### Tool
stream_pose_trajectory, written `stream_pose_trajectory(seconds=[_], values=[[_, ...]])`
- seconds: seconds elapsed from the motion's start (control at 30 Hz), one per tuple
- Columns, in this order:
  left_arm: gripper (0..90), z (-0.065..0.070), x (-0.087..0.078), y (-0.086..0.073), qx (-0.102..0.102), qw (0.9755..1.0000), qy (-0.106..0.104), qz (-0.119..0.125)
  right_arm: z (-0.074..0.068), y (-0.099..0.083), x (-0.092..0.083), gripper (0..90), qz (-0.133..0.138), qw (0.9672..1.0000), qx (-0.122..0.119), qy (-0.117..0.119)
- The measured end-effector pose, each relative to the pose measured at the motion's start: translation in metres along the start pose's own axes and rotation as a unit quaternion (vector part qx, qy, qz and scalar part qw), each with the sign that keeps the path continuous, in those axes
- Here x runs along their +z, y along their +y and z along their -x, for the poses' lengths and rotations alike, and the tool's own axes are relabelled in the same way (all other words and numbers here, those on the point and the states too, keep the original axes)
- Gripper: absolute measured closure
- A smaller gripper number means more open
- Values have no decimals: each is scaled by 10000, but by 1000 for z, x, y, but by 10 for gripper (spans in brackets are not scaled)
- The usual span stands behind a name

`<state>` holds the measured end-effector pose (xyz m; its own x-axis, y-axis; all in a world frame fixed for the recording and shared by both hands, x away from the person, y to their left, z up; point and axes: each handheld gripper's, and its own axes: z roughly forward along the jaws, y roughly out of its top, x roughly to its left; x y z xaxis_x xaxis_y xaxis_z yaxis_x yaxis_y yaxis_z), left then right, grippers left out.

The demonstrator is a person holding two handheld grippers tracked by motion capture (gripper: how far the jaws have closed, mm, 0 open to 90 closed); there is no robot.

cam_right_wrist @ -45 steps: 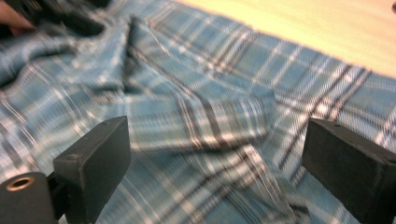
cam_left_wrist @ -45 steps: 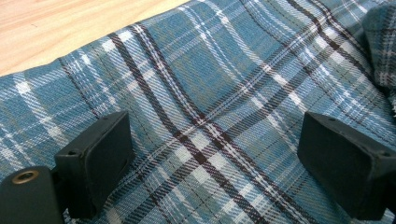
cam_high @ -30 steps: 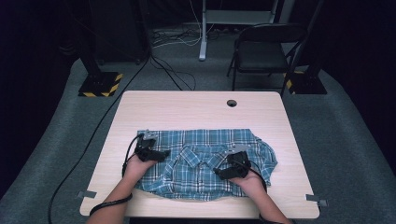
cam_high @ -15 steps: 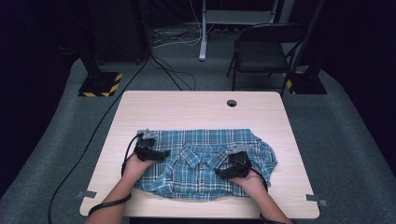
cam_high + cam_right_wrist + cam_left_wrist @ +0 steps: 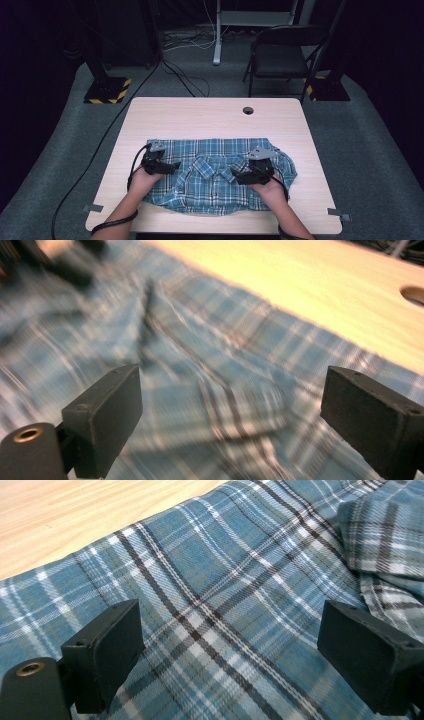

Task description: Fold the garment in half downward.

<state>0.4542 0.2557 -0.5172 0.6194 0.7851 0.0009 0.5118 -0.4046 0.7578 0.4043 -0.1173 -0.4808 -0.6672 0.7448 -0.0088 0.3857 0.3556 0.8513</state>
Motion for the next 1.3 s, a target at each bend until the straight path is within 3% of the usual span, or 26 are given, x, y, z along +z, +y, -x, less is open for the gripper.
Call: stream_pose_trajectory(seconds=[0.03,0.1,0.3,0.5,0.6,0.8,0.87,1.03,1.3], values=[[106,0,0,0,0,10000,0,0,-3,4,1,85,82,9999,82,116],[111,2,-3,-2,84,10000,45,-11,-12,9,8,85,-44,9997,0,253],[110,3,0,-7,109,9997,9,-217,-43,19,33,86,-386,9966,-596,426],[105,-1,7,-16,-114,9994,-181,-265,-64,24,57,86,-472,9944,-668,664],[105,-1,6,-17,-95,9995,-178,-240,-71,20,72,86,-719,9919,-822,649],[104,-1,7,-17,-77,9996,-168,-223,-70,-2,92,82,-1293,9859,-936,500],[104,-1,7,-17,-79,9996,-168,-223,-69,-5,92,83,-1196,9873,-911,520],[104,-1,7,-17,-73,9996,-167,-228,-67,1,88,88,-1240,9873,-811,570],[104,-1,7,-17,-65,9995,-178,-246,-67,29,67,89,-649,9939,-536,716]])
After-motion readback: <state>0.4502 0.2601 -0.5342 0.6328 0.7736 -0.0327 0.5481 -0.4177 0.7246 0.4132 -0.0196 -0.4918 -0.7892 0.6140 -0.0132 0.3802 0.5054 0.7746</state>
